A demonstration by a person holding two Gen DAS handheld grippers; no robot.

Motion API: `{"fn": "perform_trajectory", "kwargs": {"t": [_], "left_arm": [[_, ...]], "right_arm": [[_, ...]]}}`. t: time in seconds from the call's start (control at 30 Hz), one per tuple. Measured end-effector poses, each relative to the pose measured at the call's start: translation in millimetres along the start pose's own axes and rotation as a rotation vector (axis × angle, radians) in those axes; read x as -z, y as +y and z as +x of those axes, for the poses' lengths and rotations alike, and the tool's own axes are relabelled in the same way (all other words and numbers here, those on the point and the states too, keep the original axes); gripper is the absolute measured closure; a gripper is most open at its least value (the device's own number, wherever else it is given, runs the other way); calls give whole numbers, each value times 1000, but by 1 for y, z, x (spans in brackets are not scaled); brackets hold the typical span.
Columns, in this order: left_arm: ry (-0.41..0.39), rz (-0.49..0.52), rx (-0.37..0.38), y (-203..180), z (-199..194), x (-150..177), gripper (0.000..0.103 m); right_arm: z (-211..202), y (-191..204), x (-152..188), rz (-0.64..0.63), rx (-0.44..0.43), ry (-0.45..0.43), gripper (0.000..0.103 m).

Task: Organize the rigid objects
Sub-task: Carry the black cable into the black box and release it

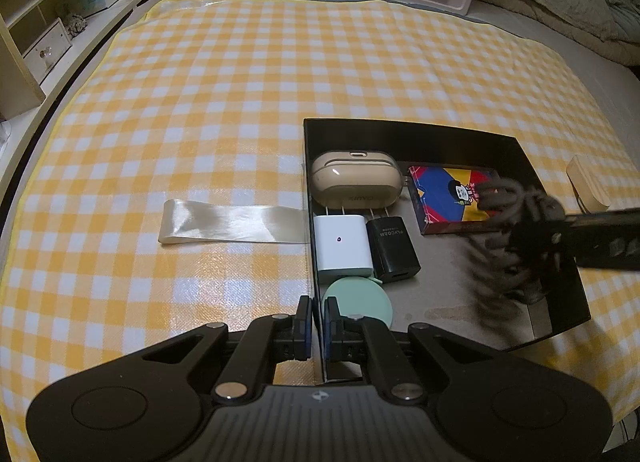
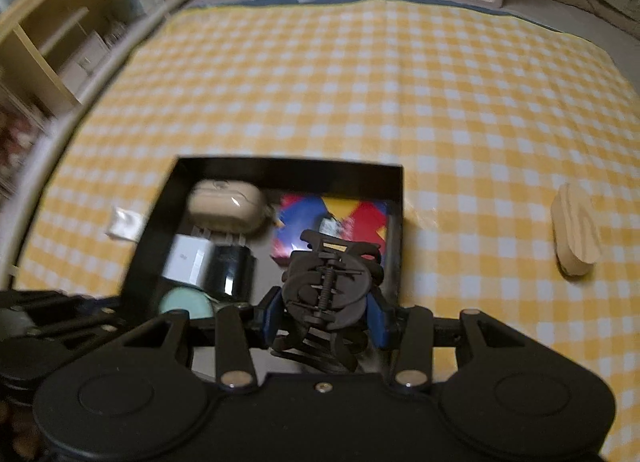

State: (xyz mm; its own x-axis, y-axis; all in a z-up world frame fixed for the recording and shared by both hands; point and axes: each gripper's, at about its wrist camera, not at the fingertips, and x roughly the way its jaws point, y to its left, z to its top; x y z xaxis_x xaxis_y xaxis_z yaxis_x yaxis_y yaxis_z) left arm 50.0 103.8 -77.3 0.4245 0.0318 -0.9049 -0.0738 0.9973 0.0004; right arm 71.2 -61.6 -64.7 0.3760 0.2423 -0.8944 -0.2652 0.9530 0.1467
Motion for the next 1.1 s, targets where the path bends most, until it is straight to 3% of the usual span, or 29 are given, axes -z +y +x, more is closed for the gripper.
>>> {"fn": "perform_trajectory", "kwargs": {"t": [0.4,0.63,0.77,0.9,0.97,1.03,1.1], "left_arm": [[1,-2,9,1,-1,0,97],[3,-7,14,2,0,0,97],[3,-6,14,2,0,1,97],[3,-7,14,1,0,0,97],[4,-6,15,2,0,0,97],[4,-6,15,2,1,1,97],[6,-8,17,3,1,0,97]], "right_arm": [[26,18,7,-98,93,50,58],[20,15,1,-117,47,80,58],[15,11,-4,-122,15,140,58],[26,13,-1,-120,47,174,57],[25,17,0,-132,60,165,54],[24,18,-1,-128,50,161,43],[21,17,-2,-132,46,155,43]]}}
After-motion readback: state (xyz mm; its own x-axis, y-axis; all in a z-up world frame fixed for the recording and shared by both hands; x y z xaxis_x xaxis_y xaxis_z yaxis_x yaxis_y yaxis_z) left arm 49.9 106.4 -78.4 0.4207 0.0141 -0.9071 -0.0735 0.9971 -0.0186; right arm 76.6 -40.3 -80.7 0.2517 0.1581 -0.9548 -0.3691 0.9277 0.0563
